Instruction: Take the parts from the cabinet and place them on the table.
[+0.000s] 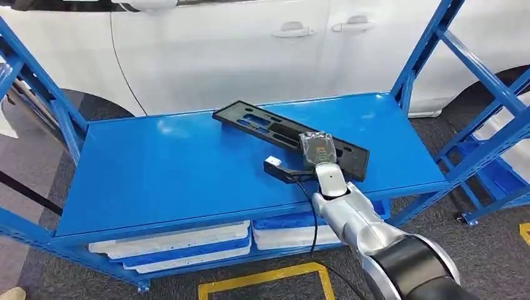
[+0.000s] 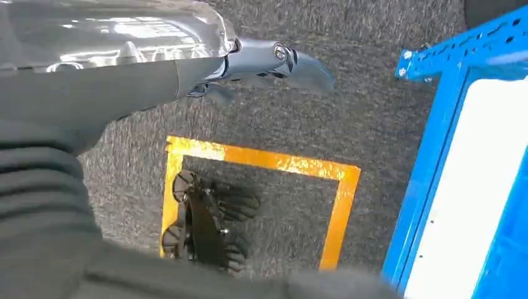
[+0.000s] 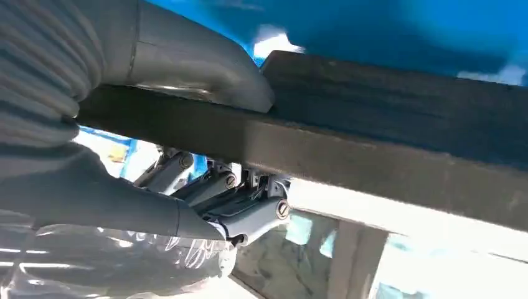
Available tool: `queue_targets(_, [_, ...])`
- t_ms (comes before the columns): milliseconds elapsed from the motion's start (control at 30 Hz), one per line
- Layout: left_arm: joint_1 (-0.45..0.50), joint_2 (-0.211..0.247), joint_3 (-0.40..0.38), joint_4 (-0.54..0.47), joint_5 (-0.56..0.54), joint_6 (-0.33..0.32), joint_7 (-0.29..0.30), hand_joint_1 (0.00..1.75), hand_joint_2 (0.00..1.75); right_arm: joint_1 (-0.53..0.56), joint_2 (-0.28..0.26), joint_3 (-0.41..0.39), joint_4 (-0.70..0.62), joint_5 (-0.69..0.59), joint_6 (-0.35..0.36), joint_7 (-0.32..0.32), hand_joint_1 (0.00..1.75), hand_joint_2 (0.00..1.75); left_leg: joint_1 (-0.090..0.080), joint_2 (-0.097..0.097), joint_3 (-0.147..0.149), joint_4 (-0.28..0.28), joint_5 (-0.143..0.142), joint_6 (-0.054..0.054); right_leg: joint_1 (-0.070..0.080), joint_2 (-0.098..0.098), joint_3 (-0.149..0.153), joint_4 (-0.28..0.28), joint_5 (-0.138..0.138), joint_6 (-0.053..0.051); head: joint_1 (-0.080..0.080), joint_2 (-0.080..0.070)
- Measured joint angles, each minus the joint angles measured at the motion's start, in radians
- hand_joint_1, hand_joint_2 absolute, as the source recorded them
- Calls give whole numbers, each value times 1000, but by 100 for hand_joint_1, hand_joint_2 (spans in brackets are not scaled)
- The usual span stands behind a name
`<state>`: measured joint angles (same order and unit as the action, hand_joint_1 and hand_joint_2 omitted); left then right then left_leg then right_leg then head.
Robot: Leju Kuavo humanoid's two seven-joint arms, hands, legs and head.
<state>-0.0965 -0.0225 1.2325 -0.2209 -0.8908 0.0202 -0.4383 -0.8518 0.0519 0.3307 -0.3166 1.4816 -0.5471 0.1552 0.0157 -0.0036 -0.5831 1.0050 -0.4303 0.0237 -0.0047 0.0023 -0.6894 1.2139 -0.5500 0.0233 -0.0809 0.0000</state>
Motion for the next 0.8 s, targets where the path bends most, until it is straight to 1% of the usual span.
queue_targets(33, [0, 0, -3, 0, -4, 0, 0, 0, 175, 5, 3, -10, 0, -23, -14, -35, 175, 175, 0, 0, -1, 1, 0, 0, -2, 0, -38, 77, -26, 2, 0, 0])
queue_targets(67, [-1, 0, -5, 0, -5, 0, -3, 0, 175, 11, 7, -23, -5, -54, -31, -79, 175, 175, 0, -1, -1, 1, -1, 0, -5, -1, -58, 113, -26, 4, 0, 0])
queue_targets(100, [-2, 0, -6, 0, -5, 0, -6, 0, 175, 15, 11, -38, -15, -89, -43, -128, 175, 175, 0, -2, 0, 1, -1, 0, -8, -1, -57, 101, -5, 5, 0, 0])
queue_targets(133, [-3, 0, -8, 0, -8, 2, -6, 0, 175, 17, 17, -57, -29, -143, -56, -199, 175, 175, 1, -4, 0, 3, -2, -2, -11, -2, -37, 51, 33, 5, 0, 0])
queue_targets(167, [-4, 0, -10, 0, -9, 4, -6, 0, 175, 16, 22, -75, -47, -204, -61, -264, 175, 175, 2, -4, 1, 7, -5, -6, -12, -2, 1, -35, 83, 3, 0, 0])
queue_targets(200, [-7, 0, -11, 0, -13, 4, -6, 0, 175, 18, 32, -96, -79, -281, -61, -347, 175, 175, 2, -4, 1, 10, -10, -12, -12, -2, 45, -133, 131, -1, 0, 0])
queue_targets(233, [-11, 0, -12, 0, -16, 4, -6, 0, 175, 20, 42, -116, -112, -347, -54, -411, 175, 175, -1, -3, -4, 13, -13, -17, -10, -1, 64, -169, 123, -4, 0, 0])
queue_targets(267, [-16, 0, -13, 0, -16, 4, -6, 0, 175, 22, 55, -140, -150, -401, -38, -455, 175, 175, -5, -3, -8, 19, -15, -22, -6, 0, 62, -185, 122, -9, 0, 0])
queue_targets(300, [-19, 1, -13, 0, -16, 2, -11, 0, 175, 28, 62, -154, -183, -465, -10, -495, 175, 175, -5, -3, -8, 16, -12, -27, -6, 0, 61, -182, 121, -13, 0, 0])
queue_targets(333, [-20, 0, -14, 0, -13, -3, -16, 0, 175, 48, 71, -161, -229, -548, 27, -544, 175, 175, -3, -3, -6, 11, -12, -34, -2, -1, 62, -180, 118, -19, 0, 0])
queue_targets(367, [-21, 0, -14, 0, -11, -6, -20, 0, 175, 73, 71, -164, -299, -664, 83, -599, 175, 175, -1, -4, -4, 11, -13, -40, -1, -3, 64, -184, 119, -27, 0, 0])
queue_targets(400, [-20, 0, -14, 0, -11, -11, -24, 0, 175, 101, 71, -163, -371, -769, 137, -634, 175, 175, 2, -5, -9, 14, -21, -45, -8, -5, 68, -194, 124, -37, 0, 0])
queue_targets(433, [-18, -1, -14, 0, -10, -18, -28, 0, 175, 124, 73, -159, -442, -869, 191, -656, 175, 175, 3, -2, -15, 38, -40, -49, -6, -7, 71, -196, 124, -41, 0, 0])
queue_targets(467, [-20, -1, -14, 0, -8, -24, -31, 0, 175, 147, 73, -153, -529, -976, 247, -673, 175, 175, 3, -2, -44, 104, -81, -51, -5, -6, 70, -196, 123, -46, 0, 0])
queue_targets(500, [-21, 0, -14, 0, -6, -26, -34, 0, 175, 164, 72, -145, -607, -1060, 292, -678, 175, 175, 3, -2, -79, 183, -120, -53, -3, -6, 71, -195, 122, -49, 0, 0])
queue_targets(533, [-21, 0, -14, 0, -5, -30, -37, 0, 175, 184, 71, -139, -672, -1128, 332, -680, 175, 175, 3, -2, -112, 258, -148, -55, -1, -6, 72, -195, 120, -52, 0, 0])
queue_targets(567, [-21, 0, -14, 0, -2, -34, -38, 0, 175, 211, 66, -130, -750, -1198, 378, -681, 175, 175, 3, -2, -139, 314, -161, -55, 2, -6, 74, -194, 118, -54, 0, 0])
queue_targets(600, [-20, 0, -14, 0, 1, -37, -42, 0, 175, 240, 59, -121, -832, -1265, 424, -683, 175, 175, 3, -2, -144, 320, -148, -53, 4, -6, 76, -192, 116, -56, 0, 0])
queue_targets(633, [-19, 0, -14, 0, 1, -39, -48, 0, 175, 267, 52, -111, -912, -1323, 467, -683, 175, 175, 3, -2, -127, 278, -113, -50, 6, -5, 78, -190, 113, -56, 0, 0])
queue_targets(667, [-18, 0, -14, 0, 1, -41, -51, 0, 175, 287, 47, -101, -988, -1362, 496, -681, 175, 175, 3, -2, -91, 198, -66, -45, 8, -3, 80, -188, 110, -55, 0, 0])
queue_targets(700, [-19, 0, -14, 0, 2, -41, -54, 0, 175, 299, 44, -93, -1045, -1378, 506, -680, 175, 175, 2, -2, -49, 109, -20, -37, 10, -1, 83, -187, 107, -54, 0, 0])
queue_targets(733, [-20, 1, -14, 0, 2, -41, -55, 0, 175, 308, 41, -87, -1090, -1384, 512, -680, 175, 175, -1, -2, -19, 44, -11, -27, 9, 0, 85, -187, 105, -52, 0, 0])
queue_targets(767, [-21, 2, -14, 0, 2, -41, -56, 0, 175, 313, 37, -83, -1127, -1388, 514, -679, 175, 175, -6, -2, -10, 27, -14, -27, 16, 2, 82, -183, 104, -48, 0, 0])
queue_targets(800, [-24, 2, -14, 0, 2, -41, -58, 0, 175, 324, 32, -79, -1167, -1402, 523, -682, 175, 175, -7, -2, -7, 22, -19, -26, 13, 3, 78, -184, 107, -42, 0, 0])
